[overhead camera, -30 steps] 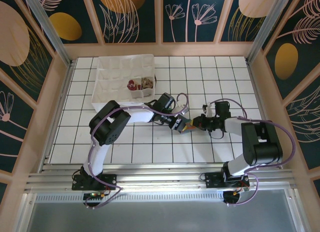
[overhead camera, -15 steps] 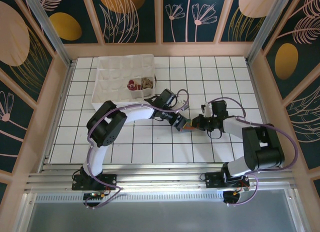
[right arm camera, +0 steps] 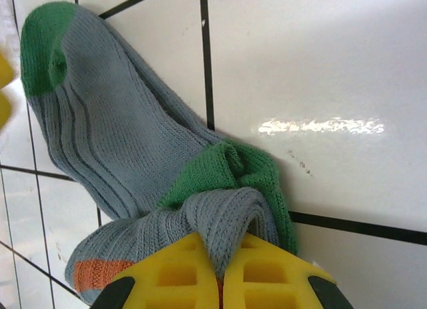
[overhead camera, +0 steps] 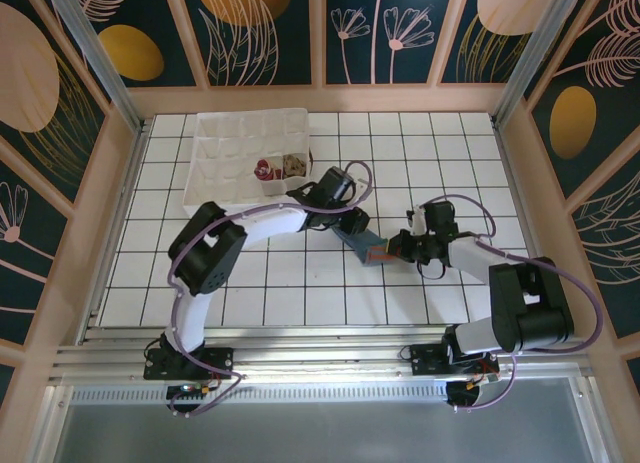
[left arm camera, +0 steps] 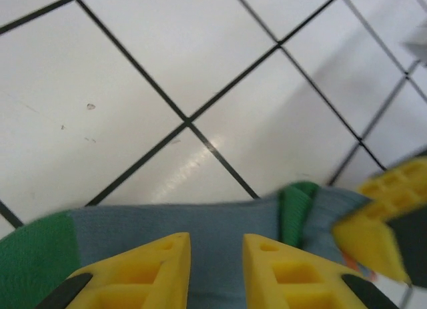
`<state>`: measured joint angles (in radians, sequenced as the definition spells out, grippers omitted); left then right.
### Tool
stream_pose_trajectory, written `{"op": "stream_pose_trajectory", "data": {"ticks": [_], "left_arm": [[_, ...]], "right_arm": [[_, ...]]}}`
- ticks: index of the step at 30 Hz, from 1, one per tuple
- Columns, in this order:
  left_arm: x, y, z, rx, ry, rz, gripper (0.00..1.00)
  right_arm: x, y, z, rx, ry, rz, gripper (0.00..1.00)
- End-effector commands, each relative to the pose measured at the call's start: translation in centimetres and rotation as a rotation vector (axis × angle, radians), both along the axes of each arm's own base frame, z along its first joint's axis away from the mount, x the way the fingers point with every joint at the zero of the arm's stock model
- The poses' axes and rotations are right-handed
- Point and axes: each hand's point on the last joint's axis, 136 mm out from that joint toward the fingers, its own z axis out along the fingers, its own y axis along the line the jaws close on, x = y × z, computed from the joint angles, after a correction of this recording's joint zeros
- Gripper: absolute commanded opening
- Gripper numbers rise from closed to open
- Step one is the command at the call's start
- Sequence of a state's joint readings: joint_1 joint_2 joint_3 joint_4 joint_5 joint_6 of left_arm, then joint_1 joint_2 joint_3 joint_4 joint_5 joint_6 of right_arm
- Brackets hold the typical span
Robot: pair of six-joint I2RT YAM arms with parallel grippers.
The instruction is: Roll the socks
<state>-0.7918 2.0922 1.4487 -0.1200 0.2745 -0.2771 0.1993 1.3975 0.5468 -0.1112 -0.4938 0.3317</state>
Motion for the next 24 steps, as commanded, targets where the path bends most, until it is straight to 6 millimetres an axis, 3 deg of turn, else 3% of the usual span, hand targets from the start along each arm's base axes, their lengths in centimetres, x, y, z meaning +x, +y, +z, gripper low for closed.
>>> {"op": "stream_pose_trajectory", "data": {"ticks": [1, 9, 16, 18, 20, 24], "left_arm": [[0.6, 1.1, -4.7, 0.100, 0.107, 0.104, 0.26], [2.4, 0.4, -9.9, 0.186, 0.126, 0.058, 0.26], [3.4, -1.6, -11.0, 0.133, 0.102, -0.049, 0.26], [3.9, -2.0, -10.5, 0.115, 0.097, -0.071, 0.26], [4.3, -2.4, -8.7, 0.097, 0.058, -0.094, 0.27], [5.3, -2.6, -2.1, 0.048, -0.120, -0.136, 0.34]], "right_arm": [[-3.2, -0.3, -1.8, -0.058, 0.103, 0.051, 0.00], [-4.7, 2.6, -0.7, 0.042, 0.161, 0.193, 0.00], [-5.0, 4.5, -0.7, 0.021, 0.208, 0.330, 0.00], [-4.8, 4.1, -1.4, -0.023, 0.222, 0.309, 0.00], [-4.3, 3.2, -2.0, -0.078, 0.240, 0.262, 0.00], [-3.3, 2.4, -2.1, -0.120, 0.234, 0.189, 0.00]]}}
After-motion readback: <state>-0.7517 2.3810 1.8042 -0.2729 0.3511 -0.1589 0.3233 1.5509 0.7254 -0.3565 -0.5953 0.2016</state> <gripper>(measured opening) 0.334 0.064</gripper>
